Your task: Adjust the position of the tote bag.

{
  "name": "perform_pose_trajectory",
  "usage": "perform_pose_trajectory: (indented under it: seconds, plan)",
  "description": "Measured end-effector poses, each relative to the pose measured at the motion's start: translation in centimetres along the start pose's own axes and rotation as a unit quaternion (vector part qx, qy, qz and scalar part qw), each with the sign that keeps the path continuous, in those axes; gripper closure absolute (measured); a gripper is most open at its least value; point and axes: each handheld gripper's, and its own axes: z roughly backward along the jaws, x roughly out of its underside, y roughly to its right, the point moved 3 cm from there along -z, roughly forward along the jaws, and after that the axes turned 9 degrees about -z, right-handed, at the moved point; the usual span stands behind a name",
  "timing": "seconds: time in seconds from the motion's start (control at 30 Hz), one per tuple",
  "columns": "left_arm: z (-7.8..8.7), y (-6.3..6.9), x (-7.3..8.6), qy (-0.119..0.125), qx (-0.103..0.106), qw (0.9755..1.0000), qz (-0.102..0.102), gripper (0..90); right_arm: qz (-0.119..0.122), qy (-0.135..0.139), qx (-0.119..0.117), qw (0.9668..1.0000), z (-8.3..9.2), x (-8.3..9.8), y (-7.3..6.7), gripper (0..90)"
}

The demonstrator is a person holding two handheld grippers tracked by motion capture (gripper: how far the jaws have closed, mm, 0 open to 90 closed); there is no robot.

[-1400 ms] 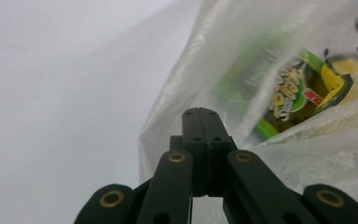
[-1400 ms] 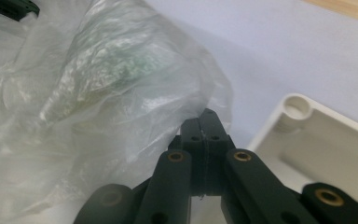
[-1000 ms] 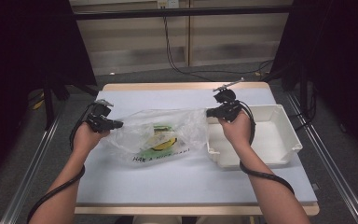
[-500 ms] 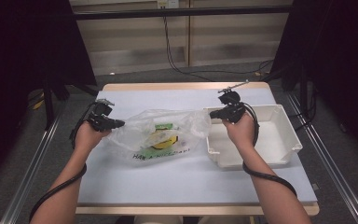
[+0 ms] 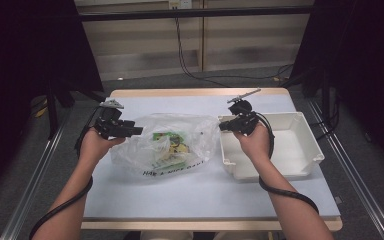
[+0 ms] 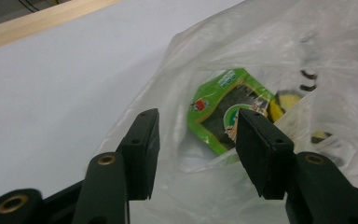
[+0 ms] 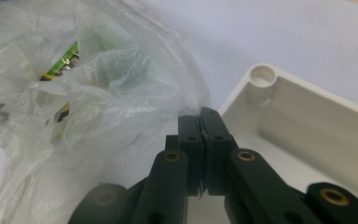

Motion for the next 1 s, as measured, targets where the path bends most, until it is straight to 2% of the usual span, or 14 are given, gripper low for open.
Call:
perform_pose_trajectory:
  seconds: [0.13, 0.2, 0.3, 0.37, 0.4, 0.43, 0.47, 0.6, 0.7, 0.73, 0.77, 0.8, 0.97, 1.0]
  plan:
    - [0.5, 0.9, -0.5, 0.009, 0.008, 0.9999, -0.004, 47.3, 0.006, -0.006, 0.0, 1.0, 0.0, 0.1, -0.3, 88.2]
    - [0.5, 1.9, -0.7, 0.01, 0.012, 0.9997, -0.019, 45.7, 0.01, -0.008, 0.003, 0.9999, 0.0, 0.3, -0.5, 88.1]
    - [0.5, 2.4, -1.0, 0.013, 0.012, 0.9996, -0.023, 43.2, 0.011, -0.01, 0.004, 0.9999, 0.0, 0.4, -0.5, 88.1]
    - [0.4, 3.2, -1.4, 0.016, 0.022, 0.9992, -0.029, 43.1, 0.009, -0.01, 0.003, 0.9999, -0.1, 0.4, -0.6, 88.1]
    - [0.2, 3.5, -1.4, 0.013, 0.024, 0.9991, -0.032, 42.9, 0.009, -0.009, 0.004, 0.9999, -0.1, 0.4, -0.6, 88.1]
    - [-0.5, 4.0, -1.4, 0.004, 0.037, 0.9988, -0.034, 42.4, 0.01, -0.011, 0.003, 0.9999, -0.2, 0.5, -0.7, 88.1]
    - [-0.5, 4.0, -1.4, 0.004, 0.037, 0.9988, -0.034, 42.4, 0.009, -0.012, 0.002, 0.9999, -0.3, 0.5, -0.8, 88.0]
    - [-2.2, 4.9, 0.1, -0.023, 0.039, 0.9978, -0.048, 41.9, 0.015, -0.017, 0.002, 0.9997, -0.5, 0.9, -1.1, 86.4]
    - [-2.6, 4.9, 0.7, -0.032, 0.034, 0.9979, -0.044, 42.0, 0.014, -0.016, 0.003, 0.9998, -0.6, 1.0, -1.0, 86.4]
    - [-2.7, 4.8, 1.1, -0.045, 0.033, 0.9969, -0.054, 42.5, 0.012, -0.017, 0.002, 0.9998, -0.6, 1.0, -1.0, 86.5]
    - [-2.8, 4.9, 1.4, -0.051, 0.037, 0.9966, -0.053, 44.6, 0.013, -0.016, 0.001, 0.9998, -0.6, 1.0, -1.0, 86.9]
    - [-3.1, 4.9, 2.0, -0.052, 0.048, 0.9966, -0.042, 45.2, 0.015, -0.019, 0.003, 0.9997, -0.6, 0.9, -0.9, 87.1]
    - [-3.5, 4.9, 2.9, -0.055, 0.051, 0.9966, -0.035, 48.0, 0.016, -0.016, 0.003, 0.9997, -0.3, 0.8, -1.0, 86.3]
    - [-3.5, 4.7, 3.0, -0.061, 0.047, 0.9961, -0.044, 48.4, 0.016, -0.011, 0.004, 0.9998, -0.1, 0.7, -1.0, 84.8]
